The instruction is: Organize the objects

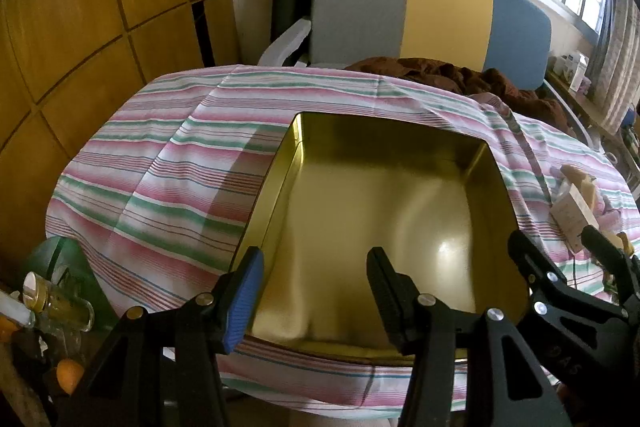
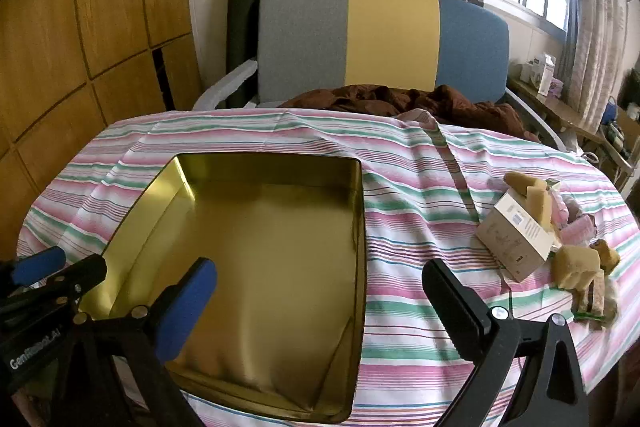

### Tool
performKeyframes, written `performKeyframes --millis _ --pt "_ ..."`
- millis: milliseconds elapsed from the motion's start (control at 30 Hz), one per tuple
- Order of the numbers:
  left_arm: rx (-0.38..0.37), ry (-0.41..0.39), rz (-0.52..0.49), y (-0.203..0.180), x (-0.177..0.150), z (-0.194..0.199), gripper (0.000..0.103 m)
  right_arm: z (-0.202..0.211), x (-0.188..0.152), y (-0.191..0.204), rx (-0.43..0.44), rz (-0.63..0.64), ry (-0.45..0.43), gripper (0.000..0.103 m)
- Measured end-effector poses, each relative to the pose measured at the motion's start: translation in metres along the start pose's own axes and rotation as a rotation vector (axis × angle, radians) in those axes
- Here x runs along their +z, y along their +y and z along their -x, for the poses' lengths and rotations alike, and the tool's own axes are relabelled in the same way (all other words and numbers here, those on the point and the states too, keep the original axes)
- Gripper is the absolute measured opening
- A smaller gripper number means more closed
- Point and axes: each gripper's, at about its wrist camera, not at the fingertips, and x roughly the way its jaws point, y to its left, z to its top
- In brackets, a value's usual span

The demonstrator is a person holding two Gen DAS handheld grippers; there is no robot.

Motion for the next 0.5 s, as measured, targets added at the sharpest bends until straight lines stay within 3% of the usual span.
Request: performKeyframes --millis 500 --pt "0.001 0.001 -0.008 -0.0008 -0.0018 0.0003 0.054 -0.0007 -0.0015 -0.0019 -0.006 -0.005 0.005 0.103"
